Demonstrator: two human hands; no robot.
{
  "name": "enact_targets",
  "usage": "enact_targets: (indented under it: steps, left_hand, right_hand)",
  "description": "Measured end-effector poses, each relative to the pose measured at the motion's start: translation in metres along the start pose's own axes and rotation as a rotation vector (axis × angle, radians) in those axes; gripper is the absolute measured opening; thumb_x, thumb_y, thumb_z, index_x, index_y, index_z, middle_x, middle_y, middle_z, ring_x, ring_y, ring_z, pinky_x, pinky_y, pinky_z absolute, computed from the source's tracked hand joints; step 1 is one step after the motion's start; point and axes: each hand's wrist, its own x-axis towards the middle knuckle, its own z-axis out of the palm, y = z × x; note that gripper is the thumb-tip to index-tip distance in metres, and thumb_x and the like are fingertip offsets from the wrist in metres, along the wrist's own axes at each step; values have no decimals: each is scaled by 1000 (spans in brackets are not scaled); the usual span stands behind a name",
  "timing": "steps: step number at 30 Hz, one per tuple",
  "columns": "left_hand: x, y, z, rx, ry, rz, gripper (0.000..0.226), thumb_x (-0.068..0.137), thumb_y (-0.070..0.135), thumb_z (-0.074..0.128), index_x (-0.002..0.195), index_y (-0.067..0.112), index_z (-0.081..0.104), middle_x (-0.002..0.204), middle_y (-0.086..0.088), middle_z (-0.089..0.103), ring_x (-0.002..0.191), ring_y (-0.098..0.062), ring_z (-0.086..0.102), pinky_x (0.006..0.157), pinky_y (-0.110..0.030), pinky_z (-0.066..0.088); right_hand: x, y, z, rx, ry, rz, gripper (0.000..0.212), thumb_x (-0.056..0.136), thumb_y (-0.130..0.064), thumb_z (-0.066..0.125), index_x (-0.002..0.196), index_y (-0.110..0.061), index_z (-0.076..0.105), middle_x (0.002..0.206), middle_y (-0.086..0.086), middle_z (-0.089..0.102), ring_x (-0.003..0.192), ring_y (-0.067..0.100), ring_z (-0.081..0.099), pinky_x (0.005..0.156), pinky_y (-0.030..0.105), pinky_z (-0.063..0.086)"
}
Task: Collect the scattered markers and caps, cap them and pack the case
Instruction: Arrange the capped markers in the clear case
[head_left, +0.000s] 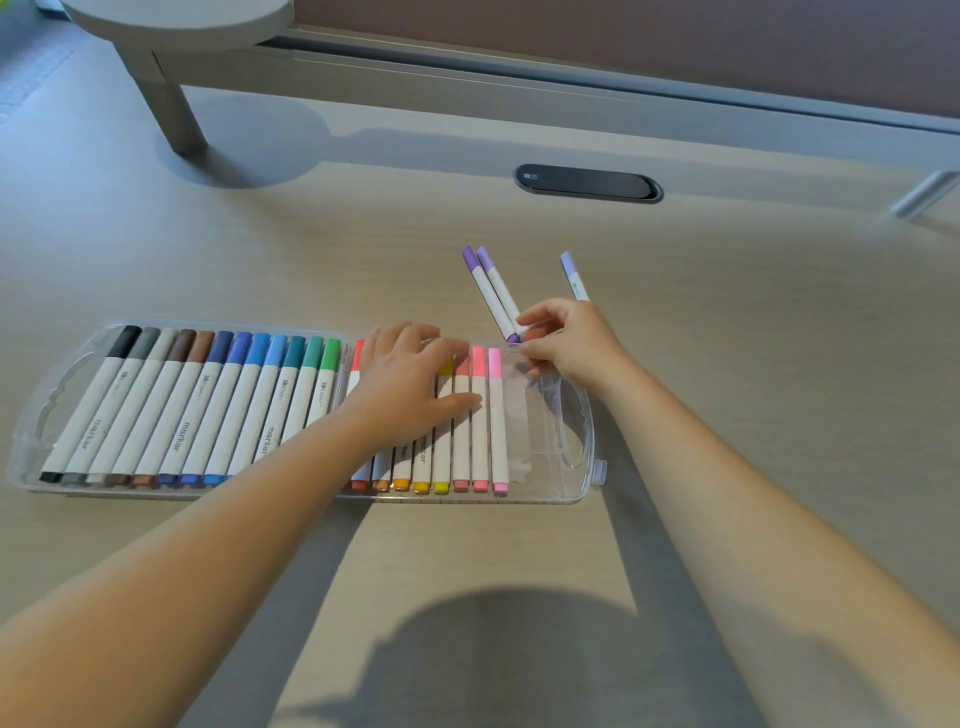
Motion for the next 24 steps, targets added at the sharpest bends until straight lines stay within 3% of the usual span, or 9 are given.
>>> enact_targets:
  steps: [5,9,13,20,22,24]
  left_hand:
    - [6,7,6,120,-114,50,76,75,68,48,141,43,20,155,-2,7,143,-29,-7,114,-49,-9]
    - [10,9,8,208,-151,54,85,71,72,47,142,43,13,155,-2,2,143,-30,-9,113,-52,-10]
    - [11,9,9,245,-128,62,86,71,73,47,143,42,12,153,-1,10,142,-28,-1,113,-51,-8]
    - [13,6,5,203,-107,67,83,72,71,49,142,44,14,147,2,20,139,-25,11,115,-46,-1]
    - [13,1,2,163,-90,66,78,74,67,51,141,42,19,146,4,24,137,-23,15,114,-42,4]
    - [13,-5,-2,89,-76,46,73,76,59,56,139,36,26,144,6,29,136,-20,19,114,-39,8]
  right_hand:
    - [7,12,-15,-293,230,-76,22,86,1,54,107,-4,61,91,1,52,84,15,48,76,22,38]
    - [12,19,-22,-338,280,-53,23,88,-1,51,109,-4,61,94,0,53,86,14,48,77,21,37]
    - [18,21,-27,-335,302,-19,23,89,-4,49,109,-5,61,109,10,62,85,15,48,74,22,36]
    - [30,3,-14,-357,262,-80,21,89,-4,47,106,-5,61,126,11,58,90,22,57,74,24,43]
    - [33,-5,-6,-349,232,-99,21,89,-4,45,102,-5,60,120,11,60,94,18,56,63,16,42]
    - [37,-14,3,-356,180,-99,20,89,-4,45,103,-4,59,104,12,62,113,25,51,74,19,46]
